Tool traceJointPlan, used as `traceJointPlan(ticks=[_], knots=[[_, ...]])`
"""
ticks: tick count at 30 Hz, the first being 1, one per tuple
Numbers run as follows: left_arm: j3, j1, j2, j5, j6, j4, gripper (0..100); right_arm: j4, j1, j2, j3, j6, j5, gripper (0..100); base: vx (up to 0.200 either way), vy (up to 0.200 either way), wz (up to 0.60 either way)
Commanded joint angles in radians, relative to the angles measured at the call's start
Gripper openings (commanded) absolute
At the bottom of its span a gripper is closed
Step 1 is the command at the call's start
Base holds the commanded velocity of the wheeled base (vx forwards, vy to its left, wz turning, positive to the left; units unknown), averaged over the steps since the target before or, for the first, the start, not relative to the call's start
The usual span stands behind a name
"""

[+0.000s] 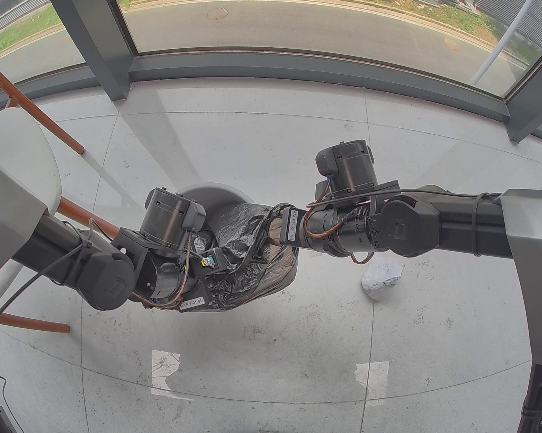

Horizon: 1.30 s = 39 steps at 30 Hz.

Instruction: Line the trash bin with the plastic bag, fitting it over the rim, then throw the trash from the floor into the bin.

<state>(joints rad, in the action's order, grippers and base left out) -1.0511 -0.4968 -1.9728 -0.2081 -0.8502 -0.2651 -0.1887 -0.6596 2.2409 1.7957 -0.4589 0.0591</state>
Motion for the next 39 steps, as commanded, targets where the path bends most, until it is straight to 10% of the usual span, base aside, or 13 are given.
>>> traceJointPlan(ticks=[1,18,36,37,39], knots=[[-0.04,0.011,-0.001,-0.001,0.007,0.001,0,-0.003,-0.011,-0.018,-0.01,0.003,0.001,0,0.0,0.0,0.0],[-0.515,0.135,-0.006,-0.002,0.105,0.291,0,0.087,-0.014,-0.006,0.027,0.029,-0.018,0,0.0,0.0,0.0],[-0.555,0.211,-0.026,0.001,0.111,0.305,0,0.344,0.057,0.062,0.033,0.158,-0.041,0,0.0,0.0,0.0],[-0.555,0.213,-0.026,0.001,0.112,0.305,0,0.347,0.063,0.063,0.033,0.174,-0.041,100,0.0,0.0,0.0],[-0.557,0.227,-0.026,-0.001,0.125,0.303,0,0.347,0.074,0.06,0.03,0.19,-0.041,100,0.0,0.0,0.0]])
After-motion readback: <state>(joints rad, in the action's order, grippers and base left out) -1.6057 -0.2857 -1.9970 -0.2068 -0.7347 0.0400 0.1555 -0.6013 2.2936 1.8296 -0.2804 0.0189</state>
